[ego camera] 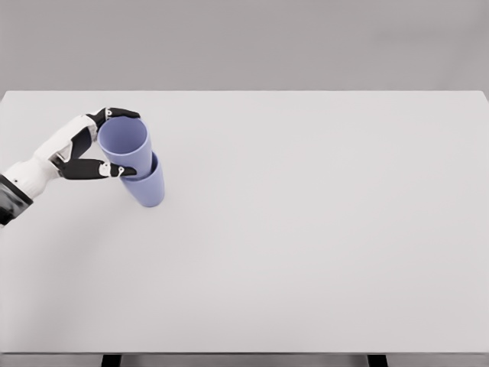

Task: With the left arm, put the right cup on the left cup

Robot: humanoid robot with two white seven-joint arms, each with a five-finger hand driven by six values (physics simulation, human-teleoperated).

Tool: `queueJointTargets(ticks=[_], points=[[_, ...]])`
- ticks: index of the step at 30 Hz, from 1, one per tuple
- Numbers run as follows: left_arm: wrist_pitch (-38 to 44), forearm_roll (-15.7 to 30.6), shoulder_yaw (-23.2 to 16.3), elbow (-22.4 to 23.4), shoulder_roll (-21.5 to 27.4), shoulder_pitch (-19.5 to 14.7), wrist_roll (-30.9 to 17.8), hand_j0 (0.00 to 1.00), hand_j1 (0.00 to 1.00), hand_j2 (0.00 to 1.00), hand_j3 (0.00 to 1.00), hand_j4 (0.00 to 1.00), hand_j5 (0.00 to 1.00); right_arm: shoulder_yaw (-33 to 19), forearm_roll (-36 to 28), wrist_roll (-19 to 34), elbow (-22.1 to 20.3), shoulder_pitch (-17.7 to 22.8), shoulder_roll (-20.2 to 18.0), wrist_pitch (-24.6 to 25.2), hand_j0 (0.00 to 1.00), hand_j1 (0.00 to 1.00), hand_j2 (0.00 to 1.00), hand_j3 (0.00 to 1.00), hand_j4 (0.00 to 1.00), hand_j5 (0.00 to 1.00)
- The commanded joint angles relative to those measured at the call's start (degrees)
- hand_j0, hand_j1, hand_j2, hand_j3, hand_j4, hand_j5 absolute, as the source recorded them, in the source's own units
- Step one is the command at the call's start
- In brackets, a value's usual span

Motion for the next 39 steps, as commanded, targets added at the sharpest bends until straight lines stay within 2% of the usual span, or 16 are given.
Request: queueJointTargets(ticks=[1,11,12,13,14,16,33,35,39], points=[[0.01,0.32,-0.06,0.00,-0.11,0.00,0.01,0.75,0.75,0.75,0.75,0.75,0.75,0.00,-0.01,0.00,0.00,0.00,-0.01,0.00,1.00,1.00,1.00,1.00,1.00,1.00],[-0.08,0.14,-1.20,-0.53,-0.37,0.35,0.09,0.79,0.79,0.79,0.79,0.79,0.79,0.00,-0.01,0.00,0.00,0.00,-0.01,0.00,1.00,1.00,1.00,1.00,1.00,1.00],[-0.17,0.14,-1.20,-0.53,-0.37,0.35,0.01,0.84,0.84,0.84,0.84,0.84,0.84,0.00,-0.01,0.00,0.00,0.00,-0.01,0.00,1.00,1.00,1.00,1.00,1.00,1.00],[-0.17,0.14,-1.20,-0.53,-0.37,0.35,0.01,0.84,0.84,0.84,0.84,0.84,0.84,0.00,-0.01,0.00,0.00,0.00,-0.01,0.00,1.00,1.00,1.00,1.00,1.00,1.00],[-0.25,0.05,-1.20,-0.53,-0.29,0.44,0.01,0.91,0.91,0.91,0.91,0.91,0.91,0.00,-0.01,0.00,0.00,0.00,-0.01,0.00,1.00,1.00,1.00,1.00,1.00,1.00],[-0.25,0.05,-1.20,-0.53,-0.29,0.44,0.01,0.94,0.94,0.94,0.94,0.94,0.94,0.00,-0.01,0.00,0.00,0.00,-0.01,0.00,1.00,1.00,1.00,1.00,1.00,1.00],[-0.34,0.23,-1.03,-0.79,0.15,0.44,0.01,0.95,0.95,0.95,0.95,0.95,0.95,0.00,-0.01,0.00,0.00,0.00,-0.01,0.00,1.00,1.00,1.00,1.00,1.00,1.00],[-0.34,0.32,-0.94,-0.97,0.24,0.53,0.01,0.99,0.99,0.99,0.99,0.99,0.99,0.00,-0.01,0.00,0.00,0.00,-0.01,0.00,1.00,1.00,1.00,1.00,1.00,1.00],[-0.34,0.32,-0.76,-1.58,0.24,0.53,0.01,0.99,0.99,0.99,0.99,0.99,0.99,0.00,-0.01,0.00,0.00,0.00,-0.01,0.00,1.00,1.00,1.00,1.00,1.00,1.00]])
